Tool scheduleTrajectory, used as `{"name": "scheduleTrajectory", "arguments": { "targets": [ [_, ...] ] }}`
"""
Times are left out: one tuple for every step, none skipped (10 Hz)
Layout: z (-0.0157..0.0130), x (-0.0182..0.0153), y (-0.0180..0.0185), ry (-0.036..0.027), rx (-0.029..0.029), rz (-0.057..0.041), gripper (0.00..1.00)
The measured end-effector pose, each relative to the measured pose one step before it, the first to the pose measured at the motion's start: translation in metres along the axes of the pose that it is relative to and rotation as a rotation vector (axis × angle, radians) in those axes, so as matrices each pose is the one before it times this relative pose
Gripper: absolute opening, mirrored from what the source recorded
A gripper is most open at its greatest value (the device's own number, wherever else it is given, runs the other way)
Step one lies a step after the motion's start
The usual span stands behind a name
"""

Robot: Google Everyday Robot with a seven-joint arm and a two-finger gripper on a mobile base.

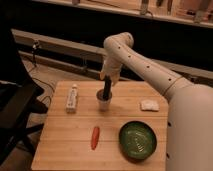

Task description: Place the eraser in the ceramic cup

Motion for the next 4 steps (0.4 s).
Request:
{"name": "scheduleTrajectory", "arguments": {
  "targets": [
    [0.00106, -0.00008, -0.00076, 0.00031, -0.00218, -0.00132, 0.8],
    [0.00118, -0.0008, -0.00153, 0.0002, -0.00161, -0.00293, 0.8],
    [0.00023, -0.00041, -0.0001, -0.00093, 0.00172, -0.00058, 0.8],
    [-0.00046, -0.00025, -0.00001, -0.00176, 0.00983, -0.00057, 0.78]
  ]
}}
